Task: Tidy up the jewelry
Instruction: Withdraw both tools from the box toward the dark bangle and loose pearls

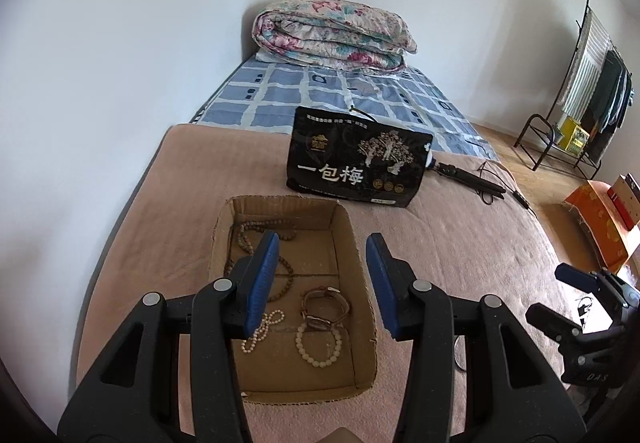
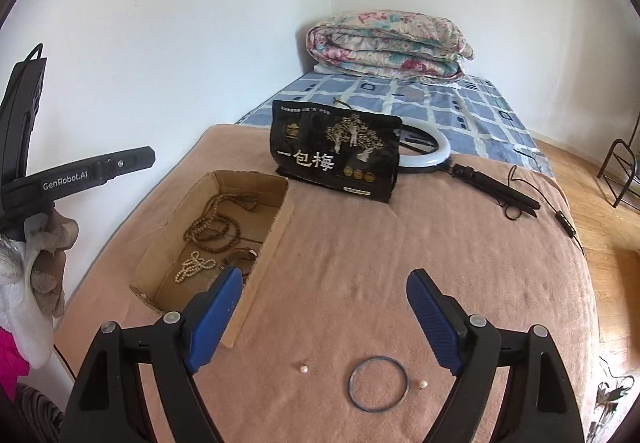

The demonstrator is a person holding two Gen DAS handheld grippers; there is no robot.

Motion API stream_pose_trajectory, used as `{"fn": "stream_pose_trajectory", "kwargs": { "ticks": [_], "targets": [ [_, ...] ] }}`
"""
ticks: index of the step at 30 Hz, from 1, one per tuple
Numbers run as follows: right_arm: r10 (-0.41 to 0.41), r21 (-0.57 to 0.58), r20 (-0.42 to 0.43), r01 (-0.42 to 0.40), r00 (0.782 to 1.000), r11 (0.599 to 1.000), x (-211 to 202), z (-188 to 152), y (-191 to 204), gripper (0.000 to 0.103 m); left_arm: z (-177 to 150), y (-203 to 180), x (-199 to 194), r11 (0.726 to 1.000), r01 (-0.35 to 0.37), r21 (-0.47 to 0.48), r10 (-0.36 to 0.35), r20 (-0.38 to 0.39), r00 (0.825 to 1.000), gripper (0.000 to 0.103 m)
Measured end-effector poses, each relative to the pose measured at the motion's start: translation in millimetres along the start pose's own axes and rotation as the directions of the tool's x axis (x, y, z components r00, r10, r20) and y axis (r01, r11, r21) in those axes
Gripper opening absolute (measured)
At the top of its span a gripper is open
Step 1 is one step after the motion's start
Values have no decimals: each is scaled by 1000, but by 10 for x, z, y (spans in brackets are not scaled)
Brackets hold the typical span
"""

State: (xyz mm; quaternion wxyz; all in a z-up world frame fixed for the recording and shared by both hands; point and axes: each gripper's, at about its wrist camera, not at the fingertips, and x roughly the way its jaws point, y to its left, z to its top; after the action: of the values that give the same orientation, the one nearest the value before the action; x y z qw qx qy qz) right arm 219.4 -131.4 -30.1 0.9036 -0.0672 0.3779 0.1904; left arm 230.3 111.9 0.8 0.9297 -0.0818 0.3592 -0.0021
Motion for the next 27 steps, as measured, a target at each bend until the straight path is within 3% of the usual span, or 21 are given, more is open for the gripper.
{"fn": "stream_pose_trajectory", "kwargs": {
  "ticks": [15, 27],
  "targets": [
    [-113, 49, -55, 116, 992, 992, -301, -565, -885, 90, -585, -740, -76, 987, 108, 117, -102, -58, 993, 46],
    [-127, 28, -127, 132, 984, 991, -205, -871, -1097, 97, -985, -1159, 40, 966, 193, 172, -171, -138, 976, 46]
  ]
}}
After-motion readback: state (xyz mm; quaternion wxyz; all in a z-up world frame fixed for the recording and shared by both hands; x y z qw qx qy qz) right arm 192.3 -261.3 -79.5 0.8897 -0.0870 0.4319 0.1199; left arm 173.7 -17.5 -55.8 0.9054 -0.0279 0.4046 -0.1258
